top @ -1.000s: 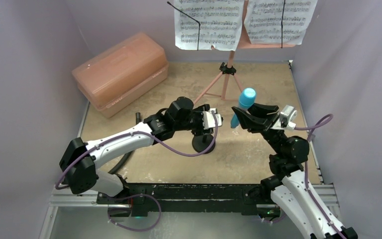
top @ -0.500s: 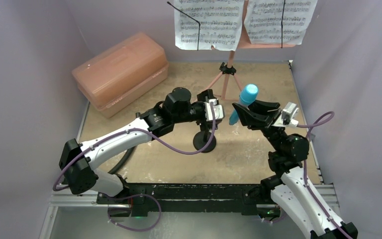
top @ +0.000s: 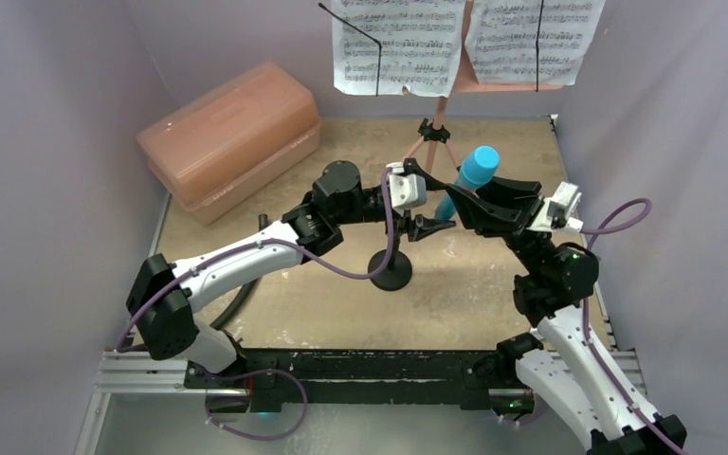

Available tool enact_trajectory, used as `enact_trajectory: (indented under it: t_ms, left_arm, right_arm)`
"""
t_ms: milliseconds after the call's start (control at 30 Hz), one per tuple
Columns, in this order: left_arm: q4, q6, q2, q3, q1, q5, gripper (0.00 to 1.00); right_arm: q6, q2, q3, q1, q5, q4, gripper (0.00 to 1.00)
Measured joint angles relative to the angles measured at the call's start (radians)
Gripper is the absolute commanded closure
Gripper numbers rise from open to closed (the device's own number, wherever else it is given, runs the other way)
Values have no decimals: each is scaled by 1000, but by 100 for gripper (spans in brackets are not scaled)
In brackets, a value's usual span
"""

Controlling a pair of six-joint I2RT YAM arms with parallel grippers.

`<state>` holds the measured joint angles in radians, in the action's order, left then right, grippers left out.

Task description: Set up the instrument practice props

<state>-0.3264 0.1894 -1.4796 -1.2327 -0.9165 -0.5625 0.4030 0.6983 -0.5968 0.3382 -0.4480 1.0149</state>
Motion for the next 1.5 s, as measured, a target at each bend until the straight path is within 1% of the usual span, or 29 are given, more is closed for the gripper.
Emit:
enact_trajectory:
  t_ms: [33, 100, 133, 167, 233, 267, 300, 400, 600, 667, 767, 867, 1000, 1067, 1167, 1300, 1333, 1400, 1467, 1500]
  left_arm:
    - [-34, -35, -18, 0, 0, -8, 44]
    - [-85, -99, -48, 0, 0, -18, 56]
    - [-104, -121, -59, 0, 0, -23, 65]
    - [-124, -149, -70, 0, 0, -35, 77]
    - [-151, -188, -84, 0, 0, -55, 97]
    - [-163, -203, -86, 0, 0, -59, 100]
    - [-166, -209, -88, 0, 0, -63, 100]
    - [-166, -207, -87, 0, 0, -63, 100]
    - [-70, -139, -49, 0, 0, -45, 100]
    - [-23, -108, -26, -1, 0, -40, 100]
    - [52, -64, 2, -11, 0, -42, 100]
    - [120, -32, 24, -19, 0, -51, 100]
    - [207, 7, 45, -21, 0, -54, 100]
    - [251, 23, 54, -21, 0, -53, 100]
    - [301, 42, 64, -22, 0, -53, 100]
    - [332, 58, 74, -22, 0, -54, 100]
    - [337, 61, 78, -22, 0, -55, 100]
    - [347, 67, 84, -22, 0, -61, 100]
    - [351, 76, 87, -22, -1, -66, 100]
    - [353, 81, 88, -22, -2, -67, 100]
  right_arm:
    - [5, 2, 0, 0, -6, 5, 100]
    - [9, 7, -2, 0, -16, 9, 100]
    - [11, 9, -2, 0, -18, 11, 100]
    - [8, 9, -2, 0, -18, 12, 100]
    - [5, 10, -4, -5, -16, 12, 100]
    - [2, 10, -6, -5, -16, 10, 100]
    - [-4, 8, -9, -5, -17, 3, 98]
    - [-33, -2, -28, -5, -23, -52, 67]
    - [-121, -46, -68, -4, -53, -235, 26]
    - [-162, -58, -90, -4, -74, -308, 19]
    - [-220, -57, -142, -4, -107, -417, 15]
    - [-269, -53, -187, -4, -147, -507, 16]
    - [-284, -55, -200, -4, -192, -568, 22]
    - [-282, -56, -200, -4, -214, -588, 27]
    - [-271, -56, -207, -5, -266, -608, 37]
    - [-257, -50, -237, -4, -316, -640, 46]
    - [-257, -51, -243, -4, -326, -652, 51]
    - [-258, -56, -250, -5, -330, -669, 68]
    - [-248, -62, -252, -5, -333, -683, 81]
    - [-247, -64, -253, -5, -333, -686, 89]
